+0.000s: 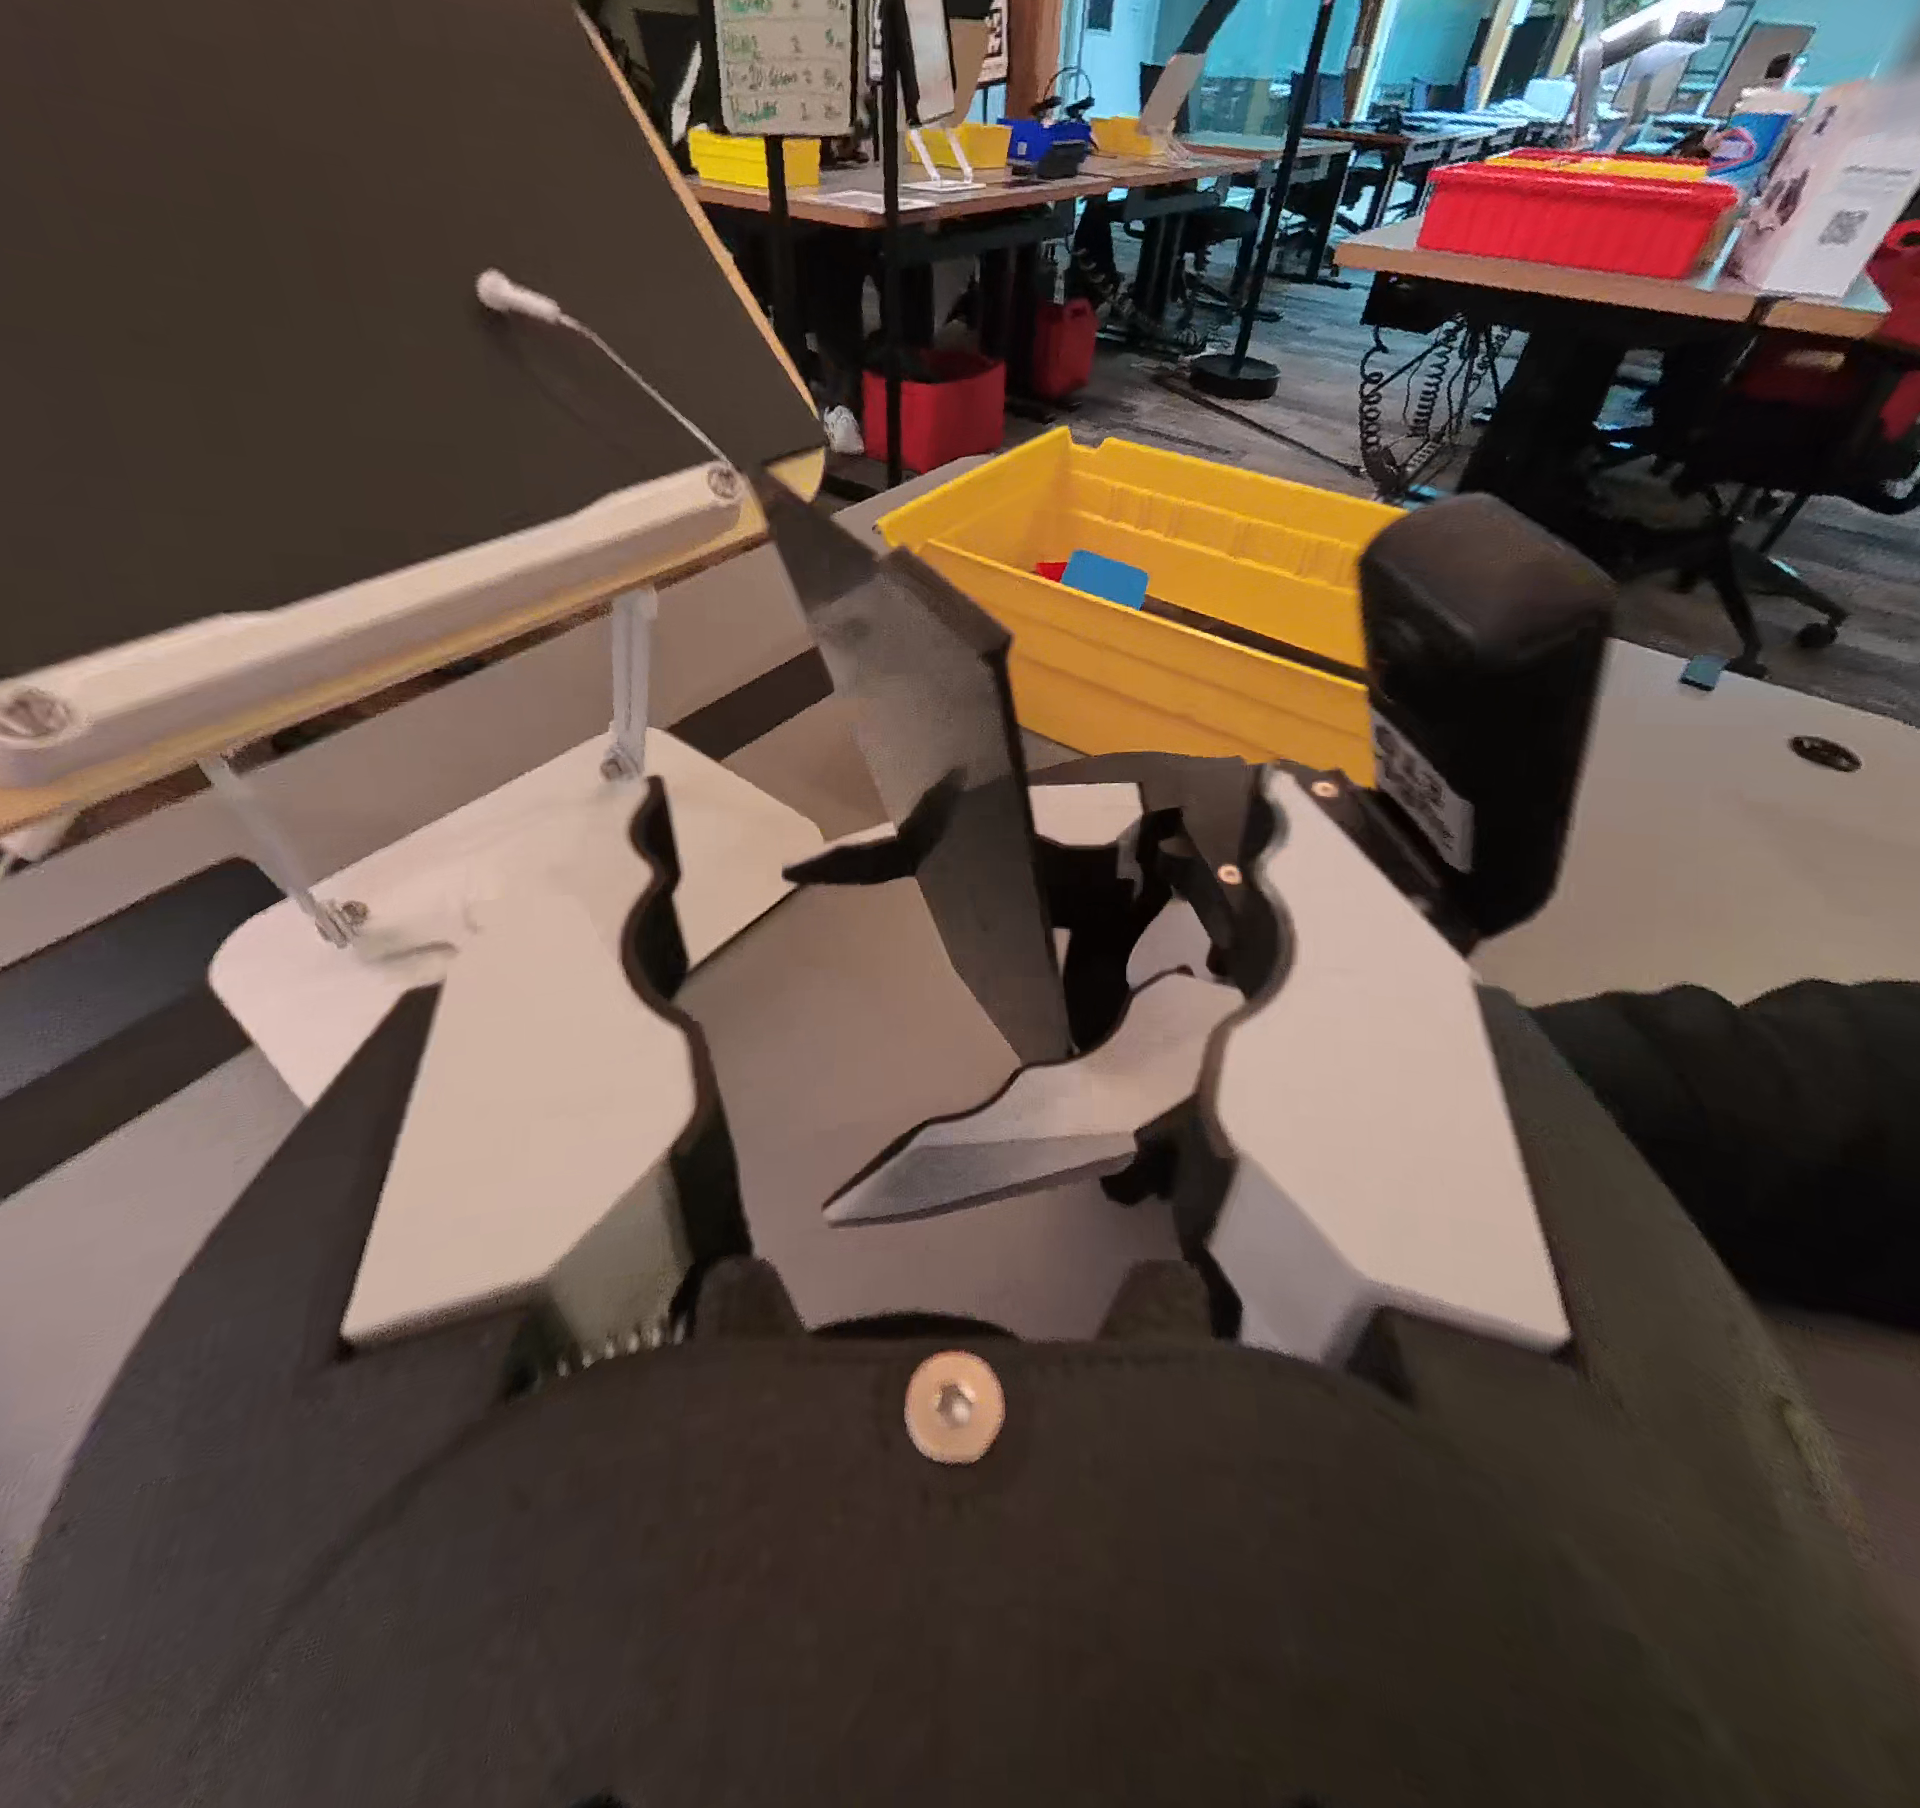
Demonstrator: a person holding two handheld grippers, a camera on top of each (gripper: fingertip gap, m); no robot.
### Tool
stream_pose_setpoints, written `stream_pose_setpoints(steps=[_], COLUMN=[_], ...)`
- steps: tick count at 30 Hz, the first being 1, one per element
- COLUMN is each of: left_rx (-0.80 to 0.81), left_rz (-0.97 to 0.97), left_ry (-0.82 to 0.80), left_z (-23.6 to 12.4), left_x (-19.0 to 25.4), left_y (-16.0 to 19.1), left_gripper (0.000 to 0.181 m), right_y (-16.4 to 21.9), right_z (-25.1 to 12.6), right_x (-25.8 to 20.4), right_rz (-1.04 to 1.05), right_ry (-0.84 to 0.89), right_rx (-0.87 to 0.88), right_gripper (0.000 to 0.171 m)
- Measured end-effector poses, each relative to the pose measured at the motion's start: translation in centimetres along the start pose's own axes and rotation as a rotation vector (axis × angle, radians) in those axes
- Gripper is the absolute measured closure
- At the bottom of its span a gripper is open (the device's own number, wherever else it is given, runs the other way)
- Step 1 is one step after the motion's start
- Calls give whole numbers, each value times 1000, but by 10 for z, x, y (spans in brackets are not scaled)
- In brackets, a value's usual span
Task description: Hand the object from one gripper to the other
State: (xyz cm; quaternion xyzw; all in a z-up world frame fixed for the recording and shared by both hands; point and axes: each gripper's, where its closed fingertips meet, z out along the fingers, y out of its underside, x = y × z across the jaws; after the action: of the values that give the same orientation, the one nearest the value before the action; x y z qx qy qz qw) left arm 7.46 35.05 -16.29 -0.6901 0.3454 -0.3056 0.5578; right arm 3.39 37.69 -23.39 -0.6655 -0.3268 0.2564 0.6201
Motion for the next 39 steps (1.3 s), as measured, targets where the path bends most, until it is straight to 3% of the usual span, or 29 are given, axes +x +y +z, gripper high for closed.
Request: stream_pose_setpoints(steps=[2, 6, 7, 18, 24, 28, 33, 35, 39], left_rx=[8, 25, 25, -17, -12, -36, -183, -292, -476], left_rz=[-40, -87, -99, -114, -124, -82, 110, 248, 458], left_ry=[-14, 14, 10, -42, -29, 15, 145, 109, 214], left_z=[5, 7, 7, 7, -1, -11, -21, -24, -29], left_x=[-1, 1, -1, -16, -27, -34, -22, -25, -7], left_y=[4, 8, 9, 18, 12, 8, 15, 24, 41], left_gripper=[94, 155, 162, 175, 181, 181, 181, 181, 181], right_y=[1, 5, 6, 12, 9, -5, -28, -42, -71], right_z=[0, 1, 1, 4, 5, -1, -17, -27, -49], right_x=[1, 6, 7, 9, -1, -8, -11, -8, -16], right_rz=[-40, -75, -73, -98, -73, -12, 35, 28, 2], right_ry=[54, 99, 103, 107, 9, -108, -239, -252, -354], right_rx=[-18, -45, -49, -73, -54, 24, 140, 208, 311], right_gripper=[80, 79, 79, 75, 68, 72, 89, 98, 102])
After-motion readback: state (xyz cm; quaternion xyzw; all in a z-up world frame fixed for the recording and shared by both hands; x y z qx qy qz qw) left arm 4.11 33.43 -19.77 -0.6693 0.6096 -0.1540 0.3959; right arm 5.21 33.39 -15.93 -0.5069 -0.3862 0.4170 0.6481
